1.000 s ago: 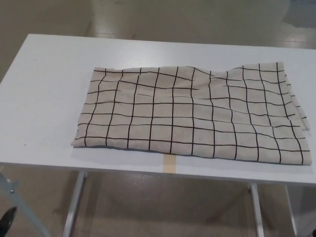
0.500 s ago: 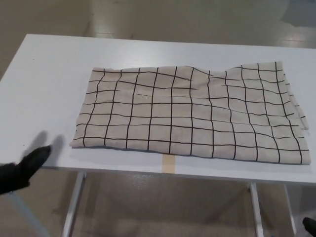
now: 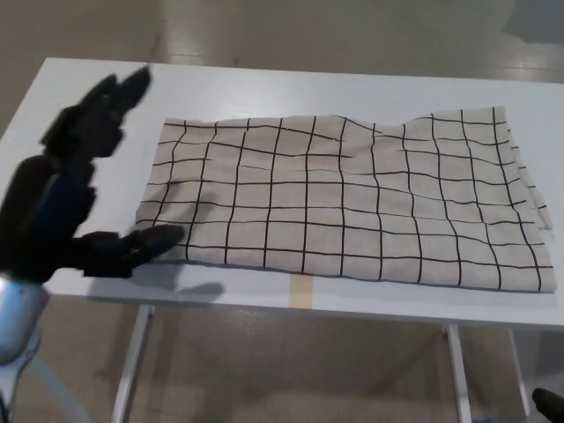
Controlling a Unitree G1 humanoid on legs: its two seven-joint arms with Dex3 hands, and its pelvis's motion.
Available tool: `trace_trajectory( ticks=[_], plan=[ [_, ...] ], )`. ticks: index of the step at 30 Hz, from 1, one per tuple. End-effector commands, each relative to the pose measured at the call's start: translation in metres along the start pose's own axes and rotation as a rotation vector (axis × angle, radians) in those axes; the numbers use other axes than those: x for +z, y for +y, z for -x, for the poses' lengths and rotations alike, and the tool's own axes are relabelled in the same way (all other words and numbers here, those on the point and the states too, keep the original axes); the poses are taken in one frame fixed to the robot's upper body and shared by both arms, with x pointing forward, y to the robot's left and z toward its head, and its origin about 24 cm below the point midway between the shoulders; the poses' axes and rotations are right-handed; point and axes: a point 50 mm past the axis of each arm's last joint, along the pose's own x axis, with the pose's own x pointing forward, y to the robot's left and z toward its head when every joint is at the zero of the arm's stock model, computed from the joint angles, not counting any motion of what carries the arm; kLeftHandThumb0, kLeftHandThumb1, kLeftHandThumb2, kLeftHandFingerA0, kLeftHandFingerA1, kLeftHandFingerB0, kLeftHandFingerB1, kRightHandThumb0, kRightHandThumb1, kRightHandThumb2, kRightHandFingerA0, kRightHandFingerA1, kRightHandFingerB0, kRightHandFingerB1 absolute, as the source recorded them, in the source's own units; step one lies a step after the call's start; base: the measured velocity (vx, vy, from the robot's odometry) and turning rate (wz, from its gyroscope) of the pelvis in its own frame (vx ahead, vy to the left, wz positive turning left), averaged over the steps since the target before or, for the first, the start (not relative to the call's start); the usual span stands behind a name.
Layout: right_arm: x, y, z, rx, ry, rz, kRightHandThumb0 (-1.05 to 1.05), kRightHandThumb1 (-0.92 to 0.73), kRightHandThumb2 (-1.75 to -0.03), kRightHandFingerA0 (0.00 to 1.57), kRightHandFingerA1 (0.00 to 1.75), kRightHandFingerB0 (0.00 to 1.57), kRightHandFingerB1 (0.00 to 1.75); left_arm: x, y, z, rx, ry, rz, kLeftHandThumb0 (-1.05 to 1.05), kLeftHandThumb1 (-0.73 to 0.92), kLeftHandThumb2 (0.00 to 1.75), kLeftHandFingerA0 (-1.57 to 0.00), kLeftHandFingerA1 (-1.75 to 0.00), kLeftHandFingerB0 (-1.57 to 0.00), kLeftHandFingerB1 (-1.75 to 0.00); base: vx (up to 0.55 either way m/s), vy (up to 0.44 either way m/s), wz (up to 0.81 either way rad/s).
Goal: Use the left hand to fold a white towel with checkered patterns in half.
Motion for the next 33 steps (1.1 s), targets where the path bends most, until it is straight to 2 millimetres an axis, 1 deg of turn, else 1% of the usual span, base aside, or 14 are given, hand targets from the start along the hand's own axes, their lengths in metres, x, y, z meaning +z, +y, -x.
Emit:
trace_trajectory(
  ticks=[1, 2, 3, 4, 7, 8, 12, 18, 22, 33],
  plan=[
    [-0.002, -0.002, 0.004, 0.011, -0.023, 0.042, -0.25, -0.68, -0.61, 0.42, 0.53, 0.47, 0.47, -0.026, -0.041, -0.017, -0.331, 0.091, -0.356, -0.59, 0.5, 0.56, 0.0, -0.07, 0.0, -0.17, 0.0, 0.0, 0.0],
    [-0.002, -0.002, 0.004, 0.011, -0.024, 0.042, -0.25, -0.68, -0.61, 0.42, 0.53, 0.47, 0.47, -0.026, -0.042, -0.017, -0.335, 0.093, -0.362, -0.59, 0.5, 0.56, 0.0, -0.07, 0.0, -0.17, 0.0, 0.0, 0.0],
    [-0.002, -0.002, 0.004, 0.012, -0.023, 0.042, -0.25, -0.67, -0.6, 0.43, 0.53, 0.46, 0.46, -0.028, -0.043, -0.018, -0.342, 0.099, -0.374, -0.58, 0.41, 0.65, 0.0, -0.05, 0.0, -0.16, 0.0, 0.0, 0.0],
    [-0.003, -0.001, 0.004, 0.015, -0.022, 0.041, -0.25, -0.67, -0.6, 0.43, 0.53, 0.47, 0.46, -0.034, -0.049, -0.019, -0.369, 0.129, -0.413, -0.6, 0.41, 0.67, 0.0, -0.04, 0.0, -0.13, 0.0, 0.0, 0.0],
    [-0.004, -0.002, 0.006, 0.016, -0.018, 0.046, -0.25, -0.67, -0.6, 0.43, 0.53, 0.46, 0.46, -0.041, -0.057, -0.018, -0.397, 0.16, -0.428, -0.59, 0.41, 0.66, 0.0, -0.04, 0.0, -0.14, 0.0, 0.0, 0.0],
    [-0.004, -0.002, 0.006, 0.016, -0.017, 0.047, -0.25, -0.67, -0.6, 0.44, 0.53, 0.46, 0.46, -0.042, -0.059, -0.018, -0.405, 0.169, -0.423, -0.63, 0.4, 0.75, 0.0, -0.06, 0.0, -0.15, 0.0, 0.0, 0.0],
    [-0.002, -0.001, 0.005, 0.015, -0.024, 0.051, -0.25, -0.67, -0.59, 0.45, 0.53, 0.47, 0.46, -0.046, -0.063, -0.021, -0.42, 0.188, -0.412, -0.63, 0.4, 0.75, 0.0, -0.05, 0.0, -0.14, 0.0, 0.0, 0.0],
    [-0.002, -0.001, 0.003, 0.016, -0.038, 0.052, -0.24, -0.67, -0.59, 0.45, 0.53, 0.47, 0.46, -0.053, -0.068, -0.024, -0.438, 0.198, -0.445, -0.62, 0.39, 0.74, 0.0, -0.05, 0.0, -0.13, 0.0, 0.0, 0.0],
    [-0.003, -0.002, 0.005, 0.013, -0.031, 0.069, -0.25, -0.67, -0.6, 0.45, 0.53, 0.48, 0.46, -0.058, -0.073, -0.026, -0.457, 0.215, -0.486, -0.62, 0.39, 0.74, 0.0, -0.05, 0.0, -0.14, 0.0, 0.0, 0.0],
    [-0.002, -0.001, 0.005, 0.02, -0.042, 0.028, -0.25, -0.67, -0.6, 0.45, 0.54, 0.48, 0.47, -0.064, -0.081, -0.035, -0.463, 0.247, -0.584, -0.6, 0.38, 0.73, 0.0, -0.06, 0.0, -0.15, 0.0, 0.0, 0.0]
  ],
)
